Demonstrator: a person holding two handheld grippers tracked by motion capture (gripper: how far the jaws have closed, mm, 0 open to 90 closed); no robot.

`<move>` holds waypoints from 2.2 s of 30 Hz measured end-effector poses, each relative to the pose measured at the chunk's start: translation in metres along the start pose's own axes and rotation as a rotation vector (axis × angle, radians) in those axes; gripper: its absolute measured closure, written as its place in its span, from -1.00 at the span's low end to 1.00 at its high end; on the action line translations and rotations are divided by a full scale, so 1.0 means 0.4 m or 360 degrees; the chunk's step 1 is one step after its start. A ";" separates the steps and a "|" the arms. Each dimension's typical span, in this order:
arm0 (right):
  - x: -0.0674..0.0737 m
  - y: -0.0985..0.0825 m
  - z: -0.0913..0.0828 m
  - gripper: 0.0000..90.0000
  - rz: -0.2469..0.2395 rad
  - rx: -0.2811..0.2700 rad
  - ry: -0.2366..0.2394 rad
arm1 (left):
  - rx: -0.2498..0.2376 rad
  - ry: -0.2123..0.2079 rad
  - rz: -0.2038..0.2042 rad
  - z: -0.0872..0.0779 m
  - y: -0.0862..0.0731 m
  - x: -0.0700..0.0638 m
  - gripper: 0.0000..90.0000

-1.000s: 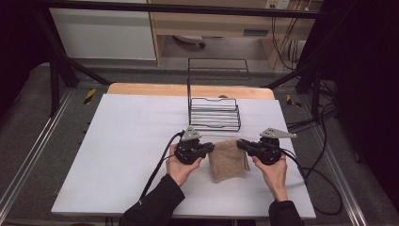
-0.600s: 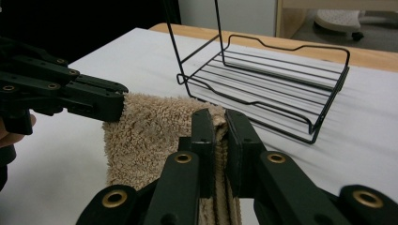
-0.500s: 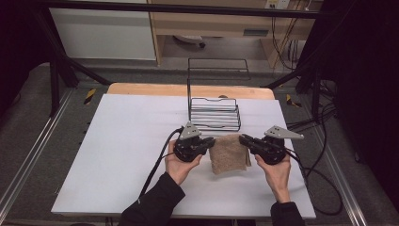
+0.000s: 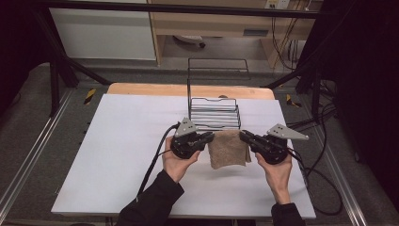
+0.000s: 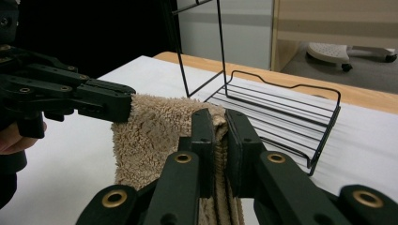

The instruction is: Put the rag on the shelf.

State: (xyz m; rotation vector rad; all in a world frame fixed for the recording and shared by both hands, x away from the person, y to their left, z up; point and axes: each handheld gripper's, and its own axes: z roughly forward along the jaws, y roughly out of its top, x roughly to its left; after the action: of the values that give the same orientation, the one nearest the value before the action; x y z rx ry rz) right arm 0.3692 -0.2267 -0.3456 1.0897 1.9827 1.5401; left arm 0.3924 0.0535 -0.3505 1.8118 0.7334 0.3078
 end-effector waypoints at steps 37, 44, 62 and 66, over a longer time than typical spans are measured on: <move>0.050 0.142 0.006 0.84 -0.0038 -0.0276 -0.0062 | -0.0188 0.0066 0.0050 -0.070 0.160 0.041 0.87; 0.054 0.172 0.008 0.84 -0.0044 -0.0315 -0.0073 | -0.0225 0.0071 0.0049 -0.078 0.190 0.050 0.87; 0.065 0.250 0.009 0.84 -0.0084 -0.0415 -0.0103 | -0.0322 0.0107 0.0088 -0.098 0.273 0.065 0.88; 0.068 0.273 0.010 0.84 -0.0098 -0.0434 -0.0109 | -0.0342 0.0117 0.0095 -0.103 0.293 0.070 0.88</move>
State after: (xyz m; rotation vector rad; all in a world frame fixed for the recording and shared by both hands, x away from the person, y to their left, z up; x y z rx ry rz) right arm 0.3915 -0.1935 -0.2405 0.9474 1.6851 1.6578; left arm 0.4309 0.0780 -0.2316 1.6276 0.6712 0.4771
